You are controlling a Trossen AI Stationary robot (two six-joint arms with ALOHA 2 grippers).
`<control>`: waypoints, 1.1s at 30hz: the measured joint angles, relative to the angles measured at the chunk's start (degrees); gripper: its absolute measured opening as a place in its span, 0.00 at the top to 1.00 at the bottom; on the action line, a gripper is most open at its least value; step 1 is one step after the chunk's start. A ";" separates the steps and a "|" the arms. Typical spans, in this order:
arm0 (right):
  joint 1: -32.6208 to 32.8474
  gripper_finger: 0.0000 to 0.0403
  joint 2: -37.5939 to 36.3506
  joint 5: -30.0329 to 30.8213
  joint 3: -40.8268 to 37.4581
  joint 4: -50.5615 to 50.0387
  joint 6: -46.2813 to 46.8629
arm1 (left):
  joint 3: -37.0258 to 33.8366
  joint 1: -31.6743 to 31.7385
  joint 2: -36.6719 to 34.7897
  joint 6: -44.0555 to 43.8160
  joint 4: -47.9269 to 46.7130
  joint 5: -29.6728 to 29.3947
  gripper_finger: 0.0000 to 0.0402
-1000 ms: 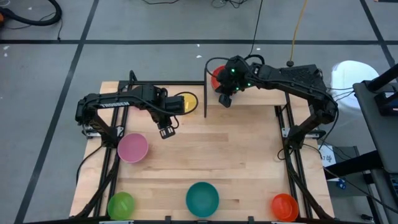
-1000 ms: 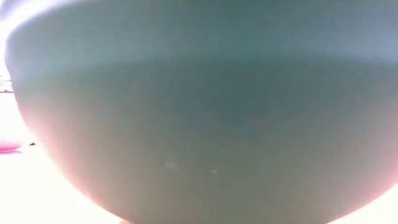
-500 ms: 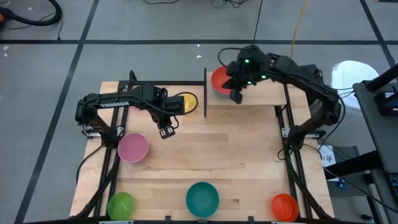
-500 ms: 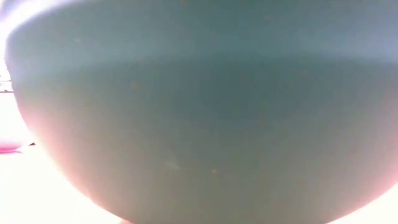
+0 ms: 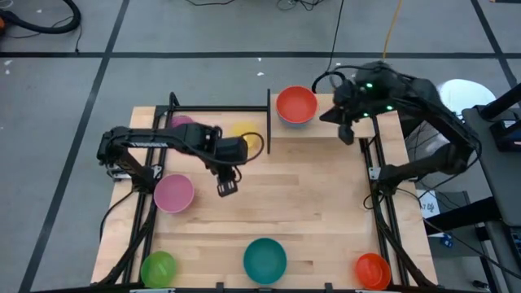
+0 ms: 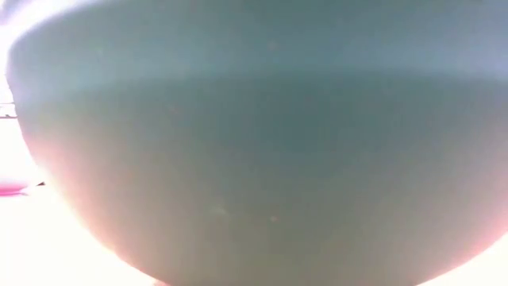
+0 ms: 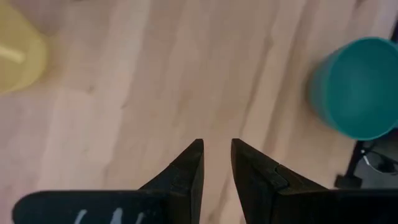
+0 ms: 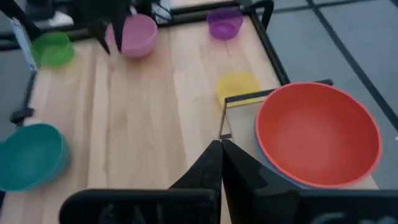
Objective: Place and stack bowls onto a shelf
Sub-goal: Stack the dark blue bowl on the shelf
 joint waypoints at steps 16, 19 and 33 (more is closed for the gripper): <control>0.00 1.00 -9.07 -0.05 0.00 -1.23 -1.66 | -21.09 -15.29 0.04 -17.26 33.93 0.05 0.79; 0.00 1.00 -9.95 -0.05 0.00 -1.34 -3.61 | -25.54 -18.32 0.04 -21.95 43.47 -0.01 0.79; 0.00 1.00 -12.13 -0.05 0.00 -4.80 -5.99 | -27.96 -26.37 6.17 -33.37 51.96 -8.15 0.79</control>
